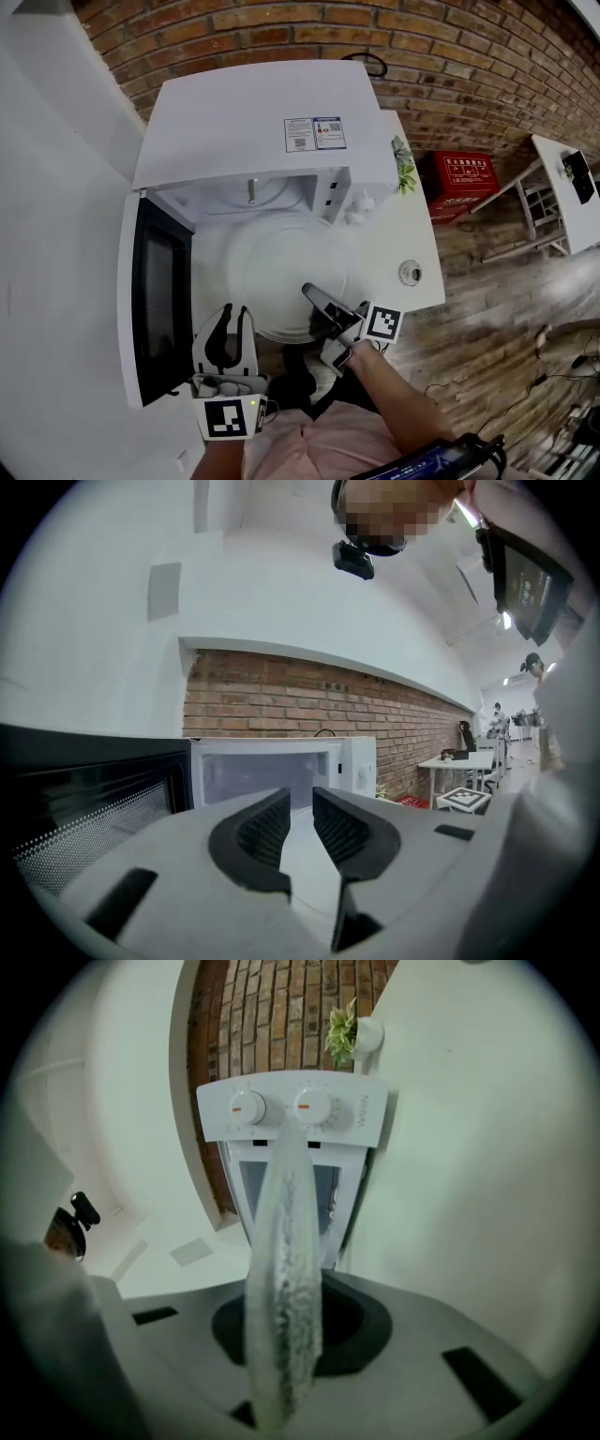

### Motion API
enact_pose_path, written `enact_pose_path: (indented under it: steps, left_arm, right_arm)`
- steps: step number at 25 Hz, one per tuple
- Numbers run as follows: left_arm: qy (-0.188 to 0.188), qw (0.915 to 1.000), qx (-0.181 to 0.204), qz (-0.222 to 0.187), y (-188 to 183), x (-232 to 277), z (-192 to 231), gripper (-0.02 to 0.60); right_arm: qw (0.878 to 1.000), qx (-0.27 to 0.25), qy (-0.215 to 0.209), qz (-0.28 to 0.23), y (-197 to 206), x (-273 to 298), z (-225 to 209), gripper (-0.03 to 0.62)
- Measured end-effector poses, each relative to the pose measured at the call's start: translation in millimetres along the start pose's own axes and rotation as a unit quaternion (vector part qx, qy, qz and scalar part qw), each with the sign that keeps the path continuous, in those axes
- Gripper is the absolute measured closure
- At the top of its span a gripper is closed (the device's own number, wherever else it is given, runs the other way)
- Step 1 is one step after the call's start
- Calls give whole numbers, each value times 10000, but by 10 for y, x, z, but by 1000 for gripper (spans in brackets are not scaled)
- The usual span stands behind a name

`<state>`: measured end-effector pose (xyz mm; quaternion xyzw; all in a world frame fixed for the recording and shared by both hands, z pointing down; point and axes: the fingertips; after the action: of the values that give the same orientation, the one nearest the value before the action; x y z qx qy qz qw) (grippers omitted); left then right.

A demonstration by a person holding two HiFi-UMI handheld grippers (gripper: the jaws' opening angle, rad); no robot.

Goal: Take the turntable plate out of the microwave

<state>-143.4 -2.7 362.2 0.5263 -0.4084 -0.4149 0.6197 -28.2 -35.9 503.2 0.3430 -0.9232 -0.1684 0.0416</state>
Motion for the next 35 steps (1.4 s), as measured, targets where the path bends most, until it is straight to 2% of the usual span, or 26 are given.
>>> enact_pose_path:
  steps: [7,13,19,26,35]
  left_arm:
    - [-103,9999,-69,-112,28,171,-416,499]
    - [67,9999,-58,-142,99,333,-1025,499]
    - [176,9997,8,-158,128,499,-1462,499]
    - [72,9999,109,-111,174,606,-1596,499]
    - [-145,9998,128,30,281,678,-1547,499]
  right_arm:
    - [9997,-64,201,-93,-245,-791,-174,563]
    - [9990,-221,336,-184,-598,-1397,-324,563]
    - [9974,-217,583,-375,-962,-1847,-555,563]
    - [9967,-336,631,-382,-1264,-1923,-785,562]
    - [9978,-37,544,-382,-1383,-1893,-889,562]
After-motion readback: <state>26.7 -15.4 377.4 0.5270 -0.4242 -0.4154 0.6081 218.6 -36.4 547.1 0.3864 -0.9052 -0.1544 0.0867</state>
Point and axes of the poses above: the fingertips, and each gripper's own axes: x forward along the fingers, z to its left, y out of its underside, and after that the axes turned 10 degrees about -x, right-handed
